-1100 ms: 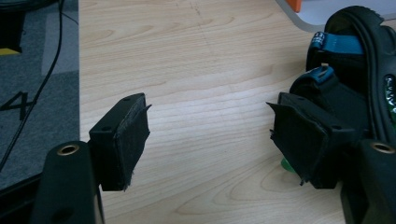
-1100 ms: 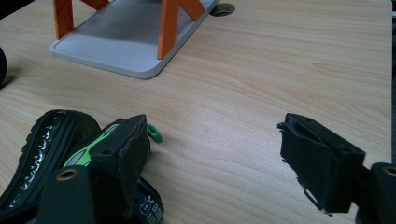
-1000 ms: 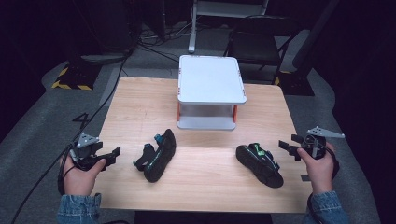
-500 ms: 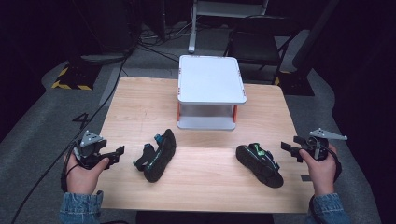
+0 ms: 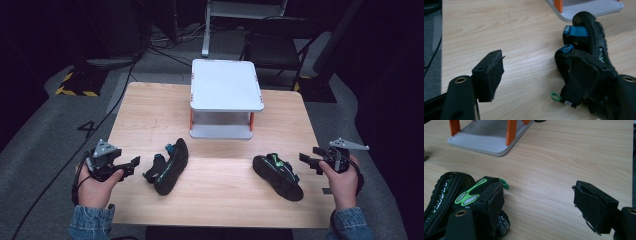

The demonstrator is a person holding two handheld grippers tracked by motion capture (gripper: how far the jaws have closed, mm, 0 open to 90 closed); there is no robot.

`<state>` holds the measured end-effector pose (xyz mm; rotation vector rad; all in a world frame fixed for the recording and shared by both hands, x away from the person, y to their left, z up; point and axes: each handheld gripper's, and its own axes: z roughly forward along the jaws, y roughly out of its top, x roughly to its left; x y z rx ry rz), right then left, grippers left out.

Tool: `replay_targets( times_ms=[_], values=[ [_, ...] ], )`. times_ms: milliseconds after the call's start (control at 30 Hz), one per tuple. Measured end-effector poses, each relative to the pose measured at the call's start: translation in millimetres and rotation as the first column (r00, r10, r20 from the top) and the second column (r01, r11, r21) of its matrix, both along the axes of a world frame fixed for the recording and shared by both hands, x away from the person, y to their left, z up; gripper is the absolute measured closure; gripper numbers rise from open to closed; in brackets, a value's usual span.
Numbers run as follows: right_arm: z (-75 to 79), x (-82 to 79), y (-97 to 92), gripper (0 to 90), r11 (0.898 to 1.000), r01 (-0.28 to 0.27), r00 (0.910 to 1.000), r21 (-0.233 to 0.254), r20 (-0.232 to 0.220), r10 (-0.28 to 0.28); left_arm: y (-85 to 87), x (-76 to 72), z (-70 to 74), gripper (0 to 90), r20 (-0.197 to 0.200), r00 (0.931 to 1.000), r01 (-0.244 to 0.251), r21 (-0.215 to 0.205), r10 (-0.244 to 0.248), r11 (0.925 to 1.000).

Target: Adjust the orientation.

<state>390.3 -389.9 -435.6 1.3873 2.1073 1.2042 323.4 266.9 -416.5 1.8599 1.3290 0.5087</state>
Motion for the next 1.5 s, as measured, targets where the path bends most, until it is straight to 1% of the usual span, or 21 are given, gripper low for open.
replay_targets(
  times_ms=[67,100,167,433,500,533,633,667,733,767,800,833,900,933,1100,1167,1233,1300,1400,1467,1500],
  values=[
    [-1.3,0.9,3.0,24.7,1.000,-0.011,0.9999,-0.011,-0.006,0.011,-9.3,1.4,0.7,28.4,-0.001,0.9994,0.036,-0.038,-0.036,0.9986],
    [-1.3,0.9,3.0,24.7,1.000,-0.011,0.9999,-0.011,-0.006,0.011,-9.3,1.4,0.7,28.3,-0.001,0.9994,0.036,-0.038,-0.036,0.9986],
    [-1.9,1.8,6.4,24.7,1.000,-0.022,0.9997,-0.017,-0.007,0.022,-18.0,4.0,-2.1,28.1,-0.014,0.9969,0.077,-0.025,-0.077,0.9967],
    [-6.7,1.7,13.0,24.7,0.999,-0.038,0.9989,-0.035,-0.029,0.037,-28.6,13.1,-16.0,31.5,-0.058,0.9935,0.095,-0.052,-0.098,0.9942],
    [-7.5,1.7,13.5,24.7,0.998,-0.045,0.9986,-0.042,-0.029,0.043,-32.7,17.3,-20.6,31.9,-0.075,0.9909,0.108,-0.058,-0.112,0.9925],
    [-7.9,1.4,13.7,24.7,0.998,-0.045,0.9986,-0.043,-0.031,0.044,-36.1,21.4,-26.6,31.9,-0.093,0.9878,0.118,-0.077,-0.125,0.9900],
    [-8.7,0.8,13.4,24.7,0.998,-0.048,0.9983,-0.047,-0.034,0.046,-38.6,25.4,-33.9,31.9,-0.118,0.9848,0.118,-0.078,-0.127,0.9900],
    [-9.2,-0.4,12.5,24.6,0.998,-0.042,0.9985,-0.047,-0.036,0.041,-38.8,29.2,-41.9,33.0,-0.148,0.9808,0.115,-0.094,-0.128,0.9890],
    [-9.4,-1.2,10.5,24.6,0.998,-0.042,0.9986,-0.053,-0.035,0.040,-34.8,31.1,-45.9,34.3,-0.171,0.9770,0.102,-0.150,-0.128,0.9834],
    [-9.4,-1.2,10.5,24.6,0.998,-0.042,0.9986,-0.053,-0.035,0.040,-34.8,31.1,-45.9,36.2,-0.171,0.9770,0.102,-0.150,-0.128,0.9834],
    [-9.1,-2.2,8.2,24.6,0.998,-0.035,0.9989,-0.051,-0.033,0.034,-32.6,31.6,-47.1,41.2,-0.177,0.9735,0.114,-0.175,-0.145,0.9780],
    [-9.0,-2.4,7.6,24.6,0.998,-0.033,0.9990,-0.051,-0.032,0.032,-32.6,31.6,-47.1,43.0,-0.177,0.9735,0.114,-0.175,-0.145,0.9780],
    [-9.2,-2.7,6.6,24.6,0.998,-0.029,0.9991,-0.052,-0.033,0.027,-31.3,31.6,-49.6,46.4,-0.189,0.9706,0.106,-0.219,-0.149,0.9700],
    [-9.3,-2.6,6.6,24.6,0.998,-0.028,0.9991,-0.052,-0.033,0.026,-30.1,31.5,-50.0,51.0,-0.188,0.9676,0.123,-0.234,-0.169,0.9645],
    [-9.5,-2.0,7.8,24.6,0.998,-0.034,0.9990,-0.059,-0.031,0.032,-32.0,30.5,-49.4,53.7,-0.202,0.9656,0.112,-0.245,-0.164,0.9631],
    [-9.7,-1.2,8.8,24.6,0.997,-0.037,0.9990,-0.066,-0.029,0.035,-33.6,29.6,-48.2,58.3,-0.200,0.9657,0.116,-0.235,-0.165,0.9649],
    [-8.9,-1.3,10.2,24.8,0.997,-0.033,0.9991,-0.063,-0.029,0.031,-37.7,28.0,-45.2,60.8,-0.179,0.9709,0.124,-0.194,-0.159,0.9732],
    [-8.0,-1.4,11.4,25.0,0.997,-0.036,0.9991,-0.067,-0.022,0.035,-43.3,25.0,-38.3,66.5,-0.151,0.9747,0.141,-0.155,-0.165,0.9777],
    [-8.3,-1.5,11.4,25.0,0.997,-0.040,0.9989,-0.069,-0.026,0.039,-47.4,23.3,-33.0,69.8,-0.141,0.9721,0.165,-0.157,-0.187,0.9738],
    [-8.4,-1.8,11.3,25.1,0.997,-0.040,0.9989,-0.068,-0.025,0.039,-55.7,20.1,-25.5,72.2,-0.116,0.9645,0.216,-0.171,-0.237,0.9613],
    [-8.4,-1.8,11.3,25.1,0.997,-0.040,0.9989,-0.068,-0.025,0.039,-55.7,20.1,-25.5,73.2,-0.116,0.9645,0.216,-0.171,-0.237,0.9613]
  ],
)
